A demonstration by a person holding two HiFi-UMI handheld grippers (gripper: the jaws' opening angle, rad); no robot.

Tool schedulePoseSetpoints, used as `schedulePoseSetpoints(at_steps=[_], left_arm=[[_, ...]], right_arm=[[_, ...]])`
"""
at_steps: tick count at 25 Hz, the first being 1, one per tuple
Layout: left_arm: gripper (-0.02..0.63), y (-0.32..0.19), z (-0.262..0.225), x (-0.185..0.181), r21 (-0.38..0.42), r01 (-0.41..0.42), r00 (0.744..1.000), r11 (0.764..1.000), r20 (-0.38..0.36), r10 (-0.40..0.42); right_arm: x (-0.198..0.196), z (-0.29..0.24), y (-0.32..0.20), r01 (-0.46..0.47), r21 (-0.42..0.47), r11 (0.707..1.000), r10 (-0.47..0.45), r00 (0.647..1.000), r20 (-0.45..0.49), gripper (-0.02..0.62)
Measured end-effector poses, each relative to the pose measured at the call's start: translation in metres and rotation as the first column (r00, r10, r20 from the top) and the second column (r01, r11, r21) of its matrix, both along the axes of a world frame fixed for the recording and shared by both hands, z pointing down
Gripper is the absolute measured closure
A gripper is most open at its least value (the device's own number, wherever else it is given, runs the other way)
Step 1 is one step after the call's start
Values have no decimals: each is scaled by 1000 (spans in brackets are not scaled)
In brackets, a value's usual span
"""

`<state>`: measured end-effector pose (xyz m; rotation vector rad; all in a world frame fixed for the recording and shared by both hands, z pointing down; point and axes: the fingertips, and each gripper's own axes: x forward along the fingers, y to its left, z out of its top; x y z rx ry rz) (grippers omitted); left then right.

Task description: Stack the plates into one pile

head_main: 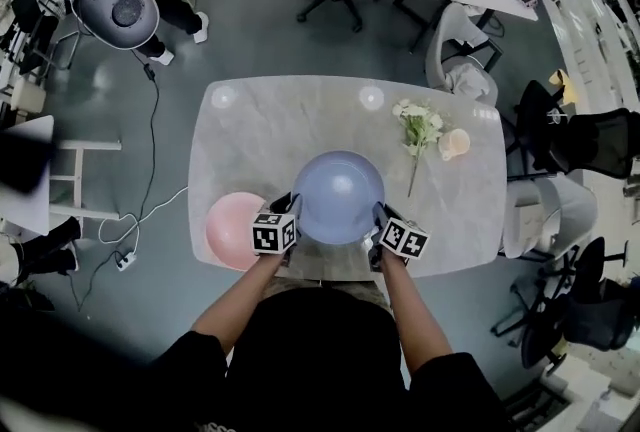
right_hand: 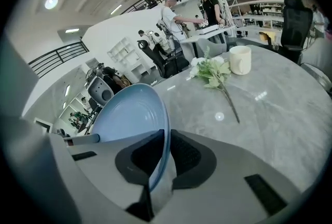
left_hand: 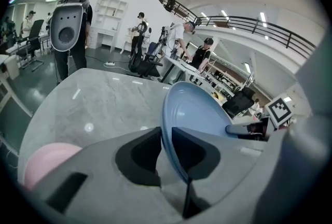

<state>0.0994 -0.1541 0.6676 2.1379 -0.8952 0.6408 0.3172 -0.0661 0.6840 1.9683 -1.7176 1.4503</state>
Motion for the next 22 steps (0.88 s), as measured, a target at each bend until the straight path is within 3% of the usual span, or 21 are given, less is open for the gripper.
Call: schedulePoseSetpoints(at_steps=[6, 9, 15, 22], left_arm=[[528, 51, -27, -3, 44, -76, 995, 996, -55, 78], [528, 71, -34, 0, 51, -77, 995, 996, -62, 80], [540, 112, -37, -22, 30, 33, 999, 999, -43, -32], [541, 172, -29, -37, -9, 140, 990, 990, 9, -140]], right_arm=[[-9, -27, 63, -17, 22, 1000, 17, 1000, 7, 552], [-8, -34, 88, -19, 29, 999, 19, 1000, 18, 552], [-23, -31, 118, 8, 51, 999, -10, 999, 34, 552], [-28, -24, 148, 147, 60, 987, -150, 987, 50, 553]])
